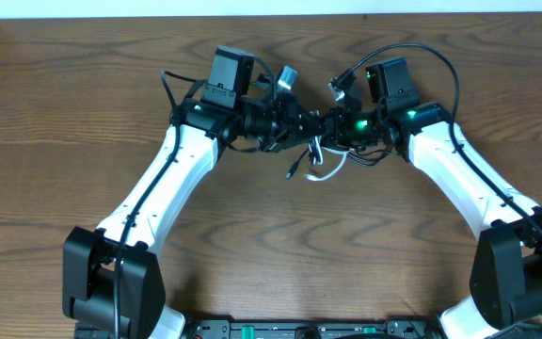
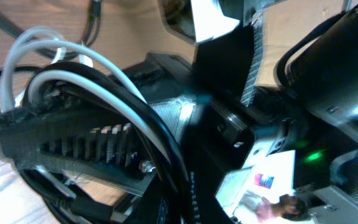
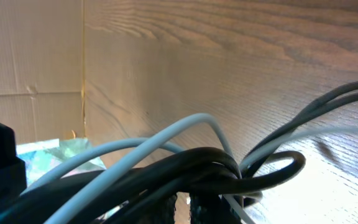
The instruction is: Untangle cables
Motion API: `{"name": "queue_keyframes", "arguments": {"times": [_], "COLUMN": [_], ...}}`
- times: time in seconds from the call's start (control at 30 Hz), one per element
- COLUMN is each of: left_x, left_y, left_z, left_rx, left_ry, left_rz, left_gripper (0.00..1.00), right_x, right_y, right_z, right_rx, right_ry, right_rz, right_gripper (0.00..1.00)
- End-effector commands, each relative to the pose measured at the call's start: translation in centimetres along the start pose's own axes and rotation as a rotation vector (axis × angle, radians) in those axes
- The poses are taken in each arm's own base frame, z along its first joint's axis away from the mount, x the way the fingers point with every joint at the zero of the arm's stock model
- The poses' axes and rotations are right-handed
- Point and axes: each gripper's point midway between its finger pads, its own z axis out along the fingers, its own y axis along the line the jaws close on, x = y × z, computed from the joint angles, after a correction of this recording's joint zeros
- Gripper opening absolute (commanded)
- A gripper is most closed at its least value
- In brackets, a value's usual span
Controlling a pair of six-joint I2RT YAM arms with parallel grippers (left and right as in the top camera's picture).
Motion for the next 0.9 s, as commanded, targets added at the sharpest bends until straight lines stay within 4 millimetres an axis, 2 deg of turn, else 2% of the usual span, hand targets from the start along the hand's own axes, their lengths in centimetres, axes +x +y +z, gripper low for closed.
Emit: {"name": "queue_keyframes", "arguments": {"times": [0.0,0.13,0.23,0.47,0.57,0.7,0.87], "left_x": [1.2,0.4,-0.1,-0.3,0.2,1.7,1.9], "left_y": [-3.1,-3.8,-3.6,-3.4,-3.8,-4.7,-4.8], "left_z": [-0.3,-0.3,-0.3,-0.2,-0.3,-0.6,-0.6], "left_rx": [0.126,0.144,0.129,0.12,0.146,0.235,0.248], "left_ry": [0.09,0.054,0.023,0.002,0.015,0.065,0.06], "left_rz": [-0.049,0.04,0.084,0.24,0.434,0.665,0.768], "left_gripper": [0.08,0.07,0.07,0.08,0.07,0.08,0.07], "right_x": [0.0,-0.5,-1.2,-1.6,-1.0,0.0,0.6], "right_y": [-0.3,-0.2,-0.7,-0.4,-0.8,-0.6,0.4], "right_z": [0.0,-1.3,-3.2,-7.8,-8.2,-7.8,-7.3], "right_rx": [0.022,-0.049,-0.109,-0.325,-0.326,-0.326,-0.357], "right_ry": [-0.01,-0.005,-0.011,-0.025,-0.015,0.016,0.04], "right_rz": [0.037,0.03,0.034,-0.068,-0.065,-0.084,-0.098], "right_gripper": [0.06,0.06,0.08,0.17,0.17,0.17,0.17]}}
